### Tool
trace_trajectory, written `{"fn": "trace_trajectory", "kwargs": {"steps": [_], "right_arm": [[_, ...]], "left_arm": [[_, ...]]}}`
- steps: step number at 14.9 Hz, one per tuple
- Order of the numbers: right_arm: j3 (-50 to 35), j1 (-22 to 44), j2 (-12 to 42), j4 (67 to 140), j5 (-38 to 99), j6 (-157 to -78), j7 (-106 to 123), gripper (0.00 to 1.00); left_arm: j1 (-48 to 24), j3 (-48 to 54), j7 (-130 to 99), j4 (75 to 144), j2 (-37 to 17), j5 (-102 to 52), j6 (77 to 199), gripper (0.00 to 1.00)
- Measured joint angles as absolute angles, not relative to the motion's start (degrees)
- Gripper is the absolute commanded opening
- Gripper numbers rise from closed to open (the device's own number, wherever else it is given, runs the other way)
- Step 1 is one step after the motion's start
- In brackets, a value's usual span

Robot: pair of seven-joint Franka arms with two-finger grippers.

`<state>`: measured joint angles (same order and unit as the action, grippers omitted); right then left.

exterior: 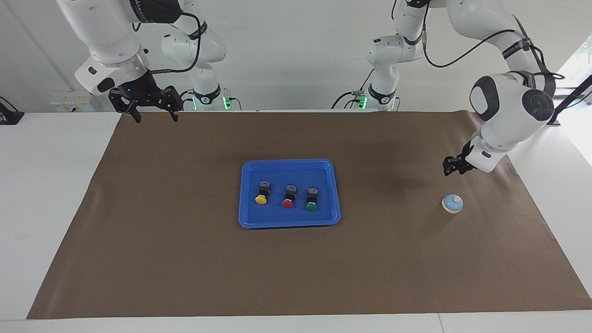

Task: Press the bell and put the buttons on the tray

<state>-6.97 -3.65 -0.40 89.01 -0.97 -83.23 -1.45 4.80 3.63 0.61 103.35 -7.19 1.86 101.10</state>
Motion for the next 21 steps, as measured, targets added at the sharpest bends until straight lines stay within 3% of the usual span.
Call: {"fn": "trace_trajectory", "kwargs": {"steps": [8,21], "right_arm": [[-6.97,-3.65,-0.41,89.01,-0.97,-83.23,-1.45,1.0],[-6.97,-3.65,-0.41,89.01,-0.97,-83.23,-1.45,1.0]], "left_arm": [[4.03,3.2,0.55,100.64,1.62,1.75,90.88,1.0],[3.07,3.37,0.57,99.78,2.53,0.43,90.62,1.0]]}}
